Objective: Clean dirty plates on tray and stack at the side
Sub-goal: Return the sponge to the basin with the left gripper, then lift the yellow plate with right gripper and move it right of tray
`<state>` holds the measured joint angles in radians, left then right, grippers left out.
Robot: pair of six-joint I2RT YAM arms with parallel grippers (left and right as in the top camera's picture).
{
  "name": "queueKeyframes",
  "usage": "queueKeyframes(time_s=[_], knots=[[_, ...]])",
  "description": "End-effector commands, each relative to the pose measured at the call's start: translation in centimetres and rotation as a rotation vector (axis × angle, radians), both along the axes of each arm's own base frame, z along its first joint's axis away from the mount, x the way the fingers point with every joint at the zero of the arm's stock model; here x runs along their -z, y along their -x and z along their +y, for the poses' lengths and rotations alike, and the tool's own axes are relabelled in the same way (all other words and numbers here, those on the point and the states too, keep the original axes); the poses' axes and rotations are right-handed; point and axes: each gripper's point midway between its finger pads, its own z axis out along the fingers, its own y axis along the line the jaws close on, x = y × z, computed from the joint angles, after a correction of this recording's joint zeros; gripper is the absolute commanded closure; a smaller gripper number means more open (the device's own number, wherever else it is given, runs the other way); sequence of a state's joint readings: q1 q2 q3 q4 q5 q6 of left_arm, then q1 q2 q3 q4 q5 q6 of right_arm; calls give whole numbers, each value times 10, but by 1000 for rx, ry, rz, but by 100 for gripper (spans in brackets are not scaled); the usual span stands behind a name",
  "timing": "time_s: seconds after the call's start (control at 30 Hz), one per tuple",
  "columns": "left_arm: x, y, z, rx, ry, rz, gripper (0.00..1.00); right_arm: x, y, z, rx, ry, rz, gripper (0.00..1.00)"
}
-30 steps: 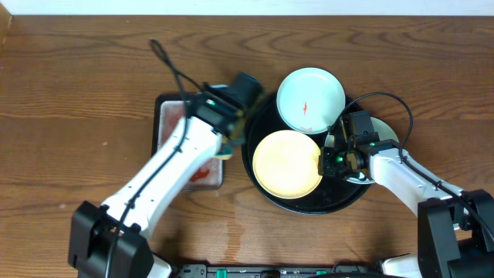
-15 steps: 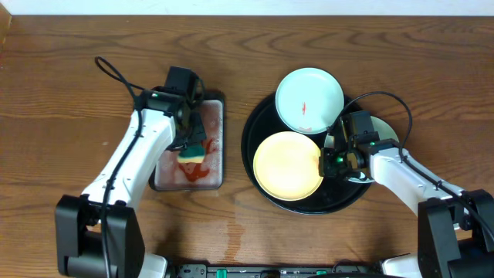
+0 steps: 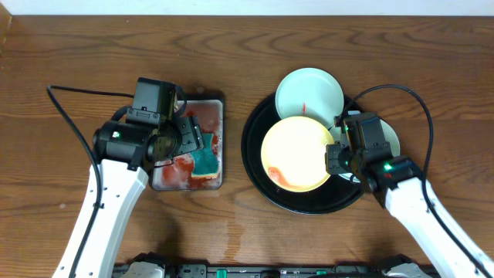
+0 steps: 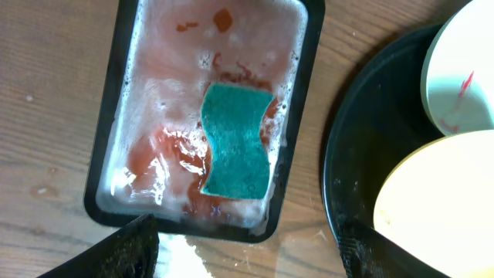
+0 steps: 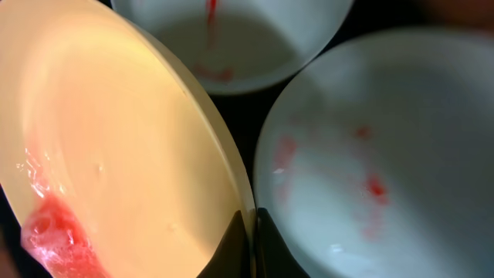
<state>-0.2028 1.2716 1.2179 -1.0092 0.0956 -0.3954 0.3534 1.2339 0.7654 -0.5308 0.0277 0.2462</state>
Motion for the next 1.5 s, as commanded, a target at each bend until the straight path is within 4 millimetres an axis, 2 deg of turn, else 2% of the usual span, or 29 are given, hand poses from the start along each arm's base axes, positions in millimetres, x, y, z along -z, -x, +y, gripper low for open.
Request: queueKeyframes(time_s=[0.0,0.03,0.23,0.4,0.6,0.87,1.17,1.47], knots=[[-2,0,1,-1,0,1,20,-36,-12,-9,-23,179,-175,99],[-2,0,1,-1,0,1,15,-41,-12,-5,-48,204,-202,99],[-2,0,1,-1,0,1,15,-58,-13,4,-106,380,-313,99],[-2,0,1,-1,0,1,15,-76,-9,20,-157,514,-417,99],[-2,0,1,-1,0,1,14,-86,1,50,-221,508,-487,99],[-2,0,1,-1,0,1,14,-103,11,58,-300,701,-575,99],[-2,0,1,-1,0,1,14,-112,19,74,-319,698,-632,99],[-2,0,1,-1,0,1,14,-120,17,81,-338,701,-668,99]])
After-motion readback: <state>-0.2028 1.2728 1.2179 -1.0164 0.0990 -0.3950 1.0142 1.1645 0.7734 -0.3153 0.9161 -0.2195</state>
